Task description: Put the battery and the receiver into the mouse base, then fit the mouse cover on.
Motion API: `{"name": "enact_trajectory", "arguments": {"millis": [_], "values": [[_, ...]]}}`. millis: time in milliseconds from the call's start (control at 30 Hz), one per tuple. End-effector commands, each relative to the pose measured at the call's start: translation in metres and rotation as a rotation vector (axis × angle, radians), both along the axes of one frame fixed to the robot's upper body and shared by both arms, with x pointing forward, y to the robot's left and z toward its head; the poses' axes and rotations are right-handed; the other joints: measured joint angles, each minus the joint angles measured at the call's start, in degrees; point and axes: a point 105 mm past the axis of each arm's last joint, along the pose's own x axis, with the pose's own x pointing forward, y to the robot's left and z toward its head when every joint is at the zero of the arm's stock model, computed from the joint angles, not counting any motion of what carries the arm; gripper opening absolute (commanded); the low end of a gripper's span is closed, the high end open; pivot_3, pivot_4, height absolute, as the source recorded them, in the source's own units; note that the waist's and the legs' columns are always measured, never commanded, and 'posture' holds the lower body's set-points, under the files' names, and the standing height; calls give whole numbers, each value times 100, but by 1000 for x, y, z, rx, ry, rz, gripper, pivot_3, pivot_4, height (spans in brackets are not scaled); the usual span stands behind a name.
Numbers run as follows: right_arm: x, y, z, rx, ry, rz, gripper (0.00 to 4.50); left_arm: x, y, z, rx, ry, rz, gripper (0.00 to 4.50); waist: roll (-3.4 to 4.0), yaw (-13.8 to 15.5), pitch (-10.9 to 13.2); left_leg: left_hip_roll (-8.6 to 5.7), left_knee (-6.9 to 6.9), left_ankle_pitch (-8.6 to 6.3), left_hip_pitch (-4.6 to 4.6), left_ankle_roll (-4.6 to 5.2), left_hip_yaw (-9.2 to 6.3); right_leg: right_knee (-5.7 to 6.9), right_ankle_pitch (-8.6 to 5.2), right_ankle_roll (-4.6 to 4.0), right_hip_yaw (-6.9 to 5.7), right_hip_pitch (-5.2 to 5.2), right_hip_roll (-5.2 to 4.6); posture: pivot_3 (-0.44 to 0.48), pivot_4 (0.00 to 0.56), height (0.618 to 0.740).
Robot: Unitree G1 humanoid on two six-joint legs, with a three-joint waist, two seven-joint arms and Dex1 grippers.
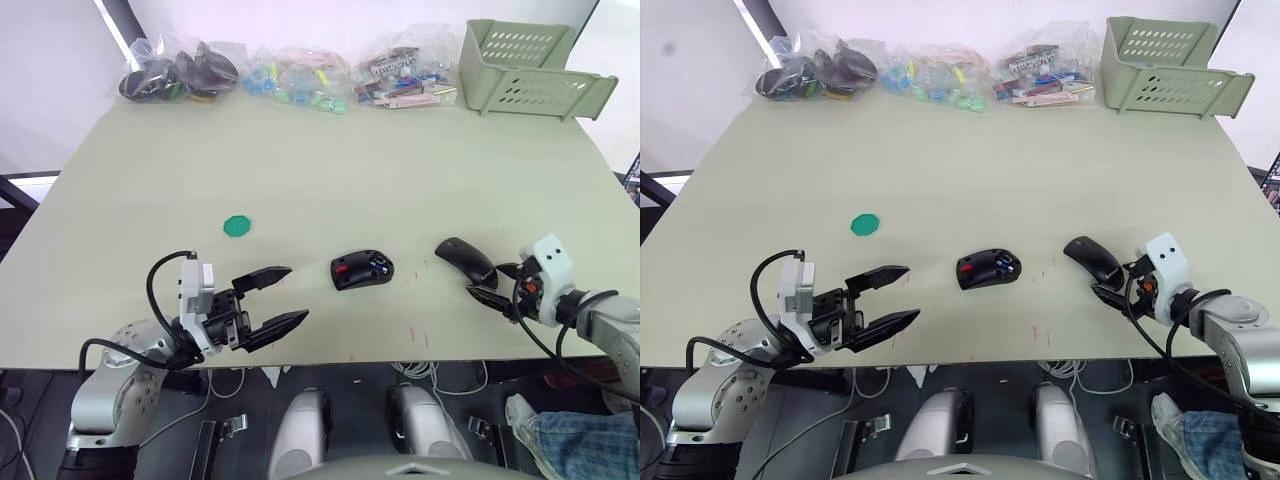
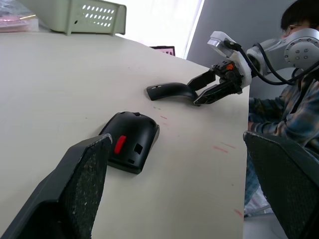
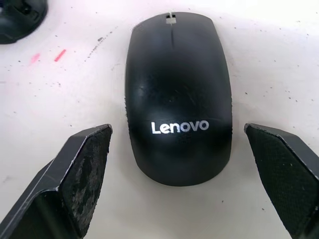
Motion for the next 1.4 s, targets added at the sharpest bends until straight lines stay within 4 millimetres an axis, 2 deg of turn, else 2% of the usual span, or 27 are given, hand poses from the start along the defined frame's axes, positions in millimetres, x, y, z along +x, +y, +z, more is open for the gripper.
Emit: {"name": "enact_trajectory", "arguments": {"millis": [33, 533, 633, 667, 1033, 1100, 1233, 1400], "values": [[5, 2, 11, 8, -41, 22, 4479, -3, -2, 10, 4, -46, -13, 4500, 0, -1, 0, 0, 0, 0, 0, 0, 0, 0, -1, -1, 0, 0, 0, 0, 150, 740], [8, 1, 10, 10, -29, 26, 4479, -4, -2, 10, 3, -47, -7, 4500, 0, 1, 0, 0, 0, 0, 1, 0, -1, 1, 1, 1, 0, 0, 0, 0, 150, 740], [8, 0, 9, -2, -28, 25, 3611, -4, -2, 10, 3, -46, -6, 4500, 0, 1, 0, 0, 1, 0, 0, 0, 0, 1, 1, 1, 0, 0, 0, 0, 150, 740], [9, 0, 9, -6, -29, 25, 3153, -4, -2, 10, 3, -46, -6, 4500, 0, 2, 0, 0, 0, 0, 0, 0, 0, 1, 1, 1, 0, 0, 0, 0, 150, 740], [10, -1, 12, -26, -50, 42, 3153, -3, -1, 9, 6, -48, -3, 4500, 0, 2, 0, -1, 1, 0, 1, 0, 0, 2, 2, 3, 0, 1, 0, 0, 150, 740], [8, 1, 17, -31, -60, 69, 3153, -3, 0, 9, 7, -49, -2, 4500, 0, 2, 0, -1, 1, 0, 0, 0, 0, 1, 2, 2, 0, 1, 0, 0, 150, 740], [7, 16, 51, -37, -108, 209, 3153, -2, 3, 12, 11, -52, 3, 4500, 5, -16, 3, 0, 2, 0, 2, 0, 2, 3, 2, 2, 2, 1, 1, 0, 150, 740], [4, 30, 75, -77, -129, 332, 3153, 0, 6, 14, 16, -60, 5, 4500, 4, 12, 2, 6, 3, 0, 5, 0, -4, 4, 0, 0, -2, 2, 9, 0, 150, 740]]}}
